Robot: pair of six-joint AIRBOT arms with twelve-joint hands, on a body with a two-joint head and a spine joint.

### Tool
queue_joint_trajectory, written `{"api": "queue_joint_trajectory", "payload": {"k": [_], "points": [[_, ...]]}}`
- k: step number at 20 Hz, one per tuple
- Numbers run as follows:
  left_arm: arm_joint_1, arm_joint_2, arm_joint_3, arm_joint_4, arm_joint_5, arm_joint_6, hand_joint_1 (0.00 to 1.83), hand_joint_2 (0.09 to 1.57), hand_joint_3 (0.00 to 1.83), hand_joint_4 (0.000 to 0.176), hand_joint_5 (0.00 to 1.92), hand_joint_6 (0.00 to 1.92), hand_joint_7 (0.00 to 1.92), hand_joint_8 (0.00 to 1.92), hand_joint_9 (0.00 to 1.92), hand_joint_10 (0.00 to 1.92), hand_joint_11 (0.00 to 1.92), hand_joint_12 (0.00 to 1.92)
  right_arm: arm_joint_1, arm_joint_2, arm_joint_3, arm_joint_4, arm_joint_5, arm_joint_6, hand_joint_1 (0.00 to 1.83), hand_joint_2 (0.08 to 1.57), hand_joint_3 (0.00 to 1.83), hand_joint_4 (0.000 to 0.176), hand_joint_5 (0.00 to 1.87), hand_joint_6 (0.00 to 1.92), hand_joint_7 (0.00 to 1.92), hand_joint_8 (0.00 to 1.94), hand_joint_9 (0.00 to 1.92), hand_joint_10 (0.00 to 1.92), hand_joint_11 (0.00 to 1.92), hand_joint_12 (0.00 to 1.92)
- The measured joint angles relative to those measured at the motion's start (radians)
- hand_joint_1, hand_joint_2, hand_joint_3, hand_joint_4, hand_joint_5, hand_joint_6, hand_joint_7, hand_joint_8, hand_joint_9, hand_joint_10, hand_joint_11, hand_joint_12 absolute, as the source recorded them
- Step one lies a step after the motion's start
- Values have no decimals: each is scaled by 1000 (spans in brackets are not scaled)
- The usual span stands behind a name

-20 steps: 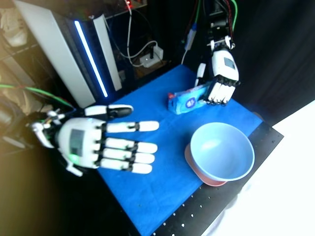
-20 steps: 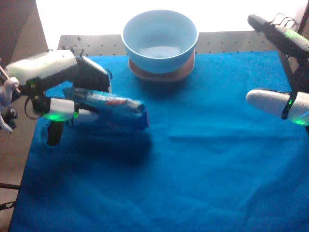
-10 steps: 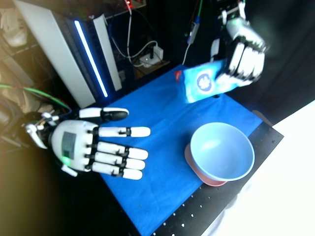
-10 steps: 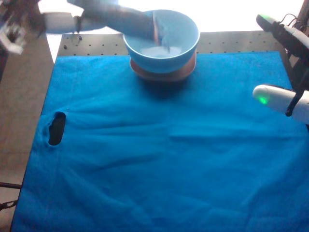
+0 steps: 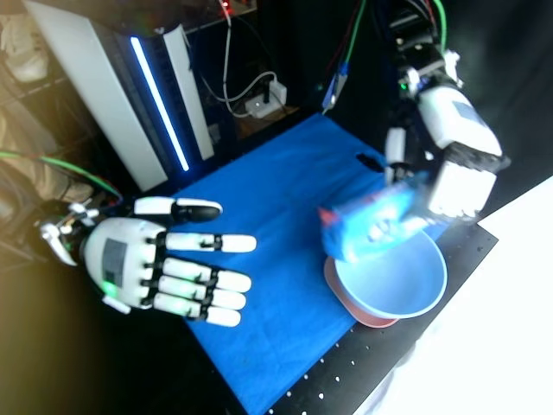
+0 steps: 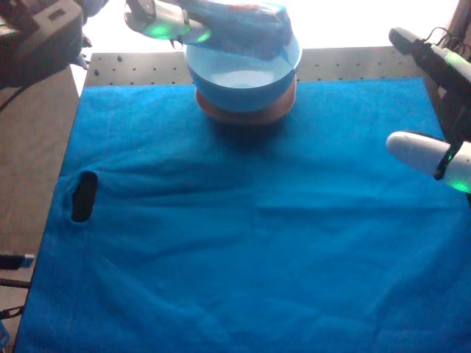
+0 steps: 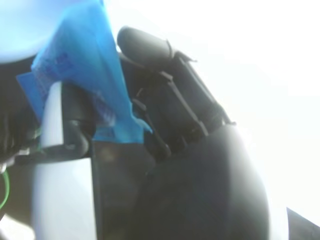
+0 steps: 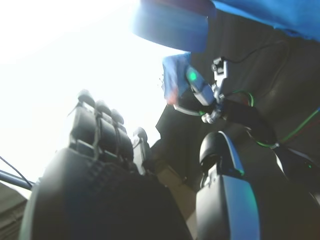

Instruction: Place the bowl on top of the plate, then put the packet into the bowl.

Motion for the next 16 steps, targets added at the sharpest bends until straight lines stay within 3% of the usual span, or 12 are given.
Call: {"api": "queue_joint_trajectory", "payload": {"k": [1, 2, 3, 4, 6, 10, 11, 12, 15, 16], "points": [[0, -9, 9, 1, 30, 0, 1052, 1100, 0, 0, 651, 468, 618, 512, 561, 622, 312, 1156, -4, -1, 0, -9, -2, 0, 578, 1189, 11, 176, 0, 0, 0, 0, 0, 0, 0, 0], [0, -12, 11, 2, 57, 0, 1001, 1074, 0, 16, 635, 158, 629, 255, 540, 381, 179, 1054, -4, -1, 0, -13, -3, 1, 587, 1196, 12, 176, 0, 0, 0, 0, 0, 0, 12, 5], [0, -15, 11, 2, 69, 0, 966, 1065, 0, 41, 633, 39, 642, 114, 548, 225, 115, 1028, -4, -1, 0, -13, -6, 2, 595, 1205, 14, 176, 0, 0, 0, 0, 0, 0, 4, 2], [0, -16, 11, 2, 66, -2, 913, 1055, 0, 70, 576, 7, 608, 43, 524, 132, 25, 1060, -4, -1, 0, -13, -5, 3, 600, 1209, 14, 176, 0, 0, 0, 0, 0, 0, 14, 6], [0, -16, 11, 1, 49, -2, 867, 1052, 1, 67, 499, 0, 553, 3, 501, 45, 0, 1021, -4, -2, 0, -8, -5, 3, 602, 1210, 12, 176, 0, 0, 0, 0, 0, 0, 0, 0], [0, 14, -50, 13, 26, -2, 782, 1036, 0, 128, 347, 0, 342, 0, 387, 0, 0, 982, -14, -3, -5, -9, -5, 10, 598, 1216, 5, 176, 0, 0, 0, 0, 0, 0, 22, 12], [1, 37, -75, 20, 6, -1, 745, 1037, 0, 143, 286, 0, 291, 1, 337, 0, 0, 868, -15, -2, -8, -8, -6, 12, 621, 1214, 2, 176, 0, 0, 0, 0, 0, 0, 4, 2], [5, 69, -108, 21, -31, -2, 630, 1043, 2, 169, 162, 0, 213, 0, 270, 0, 0, 724, -16, 4, -15, -8, -9, 13, 636, 1200, 0, 176, 0, 0, 0, 0, 0, 0, 0, 0], [95, 201, -235, 10, -202, -4, 604, 1031, 1, 176, 14, 2, 29, 3, 59, 4, 0, 140, -23, 43, -31, -13, -4, 15, 561, 1141, 0, 176, 0, 0, 0, 0, 0, 0, 0, 0], [142, 238, -269, -11, -247, -2, 603, 1007, 0, 176, 2, 0, 5, 0, 11, 0, 0, 27, -31, 55, -36, -13, 4, 16, 542, 1124, 0, 176, 0, 0, 0, 0, 0, 0, 0, 0]]}}
